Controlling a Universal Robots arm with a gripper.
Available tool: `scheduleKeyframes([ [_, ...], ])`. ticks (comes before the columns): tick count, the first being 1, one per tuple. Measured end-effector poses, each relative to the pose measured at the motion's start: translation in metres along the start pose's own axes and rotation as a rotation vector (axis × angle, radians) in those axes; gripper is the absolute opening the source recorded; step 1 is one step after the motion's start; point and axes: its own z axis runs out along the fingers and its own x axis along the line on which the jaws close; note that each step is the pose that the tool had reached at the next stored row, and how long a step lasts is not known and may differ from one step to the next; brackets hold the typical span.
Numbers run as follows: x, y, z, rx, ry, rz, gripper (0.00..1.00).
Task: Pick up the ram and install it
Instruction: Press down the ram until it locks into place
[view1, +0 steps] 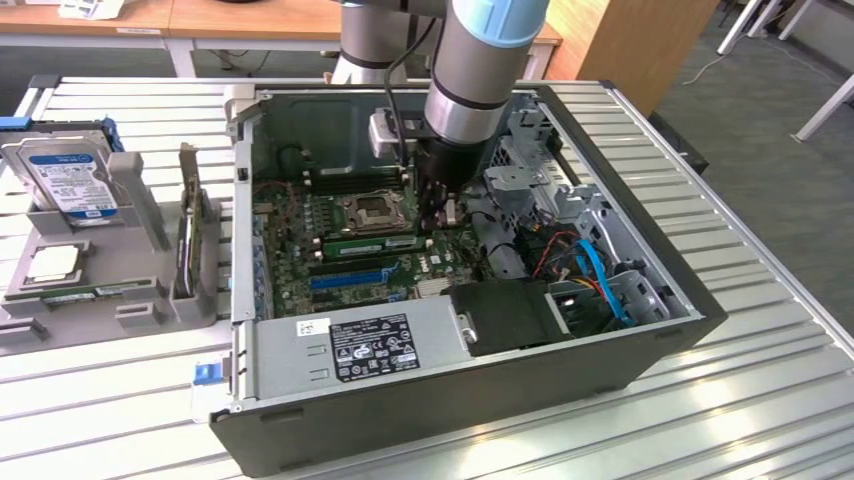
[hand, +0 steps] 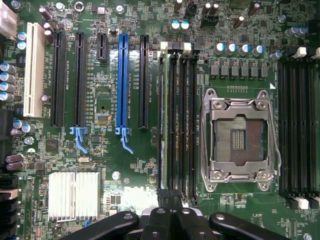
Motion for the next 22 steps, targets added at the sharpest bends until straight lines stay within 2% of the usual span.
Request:
scheduleKeyframes([
  [22, 0.0001, -0.0012, 0.0015, 0.0, -0.0001, 0.0, 0.1],
])
